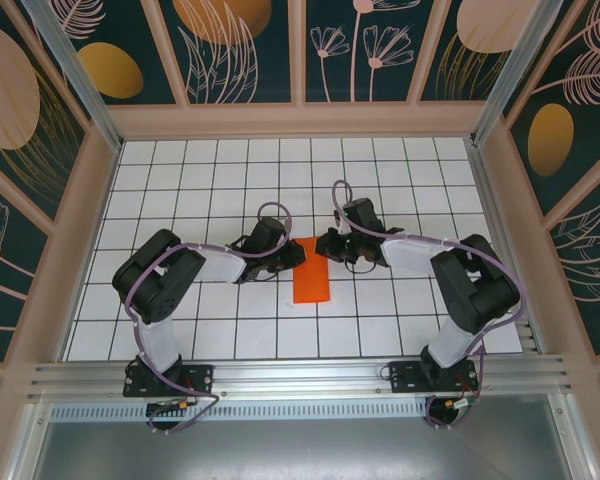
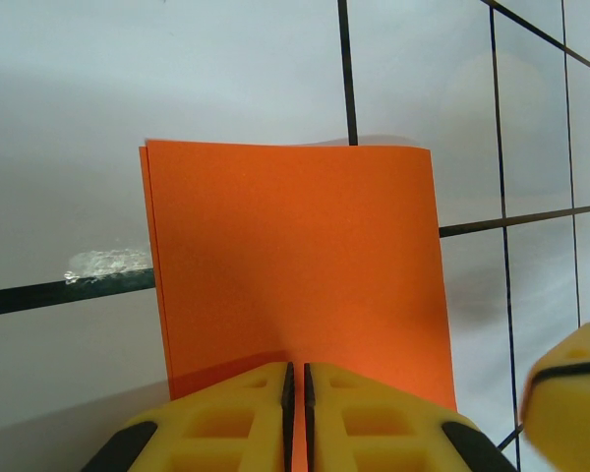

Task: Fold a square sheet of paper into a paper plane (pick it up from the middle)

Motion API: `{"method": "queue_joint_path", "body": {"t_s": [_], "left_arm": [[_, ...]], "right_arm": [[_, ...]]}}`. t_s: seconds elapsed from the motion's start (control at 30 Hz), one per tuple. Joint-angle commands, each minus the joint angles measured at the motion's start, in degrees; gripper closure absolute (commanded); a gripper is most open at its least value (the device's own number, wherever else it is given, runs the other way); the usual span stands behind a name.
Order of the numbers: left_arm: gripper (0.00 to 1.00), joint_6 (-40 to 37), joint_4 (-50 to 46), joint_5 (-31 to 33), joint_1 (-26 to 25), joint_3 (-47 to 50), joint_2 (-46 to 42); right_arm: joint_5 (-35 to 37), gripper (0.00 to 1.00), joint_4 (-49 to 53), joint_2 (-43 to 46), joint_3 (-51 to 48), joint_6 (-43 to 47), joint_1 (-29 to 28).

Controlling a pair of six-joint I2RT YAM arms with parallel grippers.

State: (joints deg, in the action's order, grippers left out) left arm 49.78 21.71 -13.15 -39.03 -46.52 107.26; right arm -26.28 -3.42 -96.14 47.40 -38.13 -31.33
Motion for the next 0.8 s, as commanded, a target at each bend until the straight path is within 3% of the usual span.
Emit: {"method": "queue_joint_path", "body": {"t_s": [0.0, 0.27, 0.43, 0.57, 0.77], "left_arm": [[0.86, -0.8, -10.5, 4.2, 0.1, 2.1, 5.2], [0.86, -0.5, -11.2, 4.9, 0.0, 2.1, 4.8], [0.86, -0.5, -11.4, 5.1, 0.0, 2.1, 4.8], [0.86, -0.5, -11.4, 5.0, 0.0, 1.9, 4.9], [0.86, -0.6, -11.5, 4.9, 0.0, 1.6, 4.8]], "right_arm": [[-1.7, 0.87, 2.9, -2.8, -0.8, 1.6, -0.7], [-0.7, 0.87, 6.9, -4.3, -4.0, 3.6, -0.4], [2.1, 0.87, 12.2, 0.3, -6.5, 5.6, -0.3], [-1.3, 0.87, 12.1, 6.1, -5.0, 7.5, -0.4], [-4.0, 0.87, 11.2, 1.9, 0.0, 8.5, -4.1]]}}
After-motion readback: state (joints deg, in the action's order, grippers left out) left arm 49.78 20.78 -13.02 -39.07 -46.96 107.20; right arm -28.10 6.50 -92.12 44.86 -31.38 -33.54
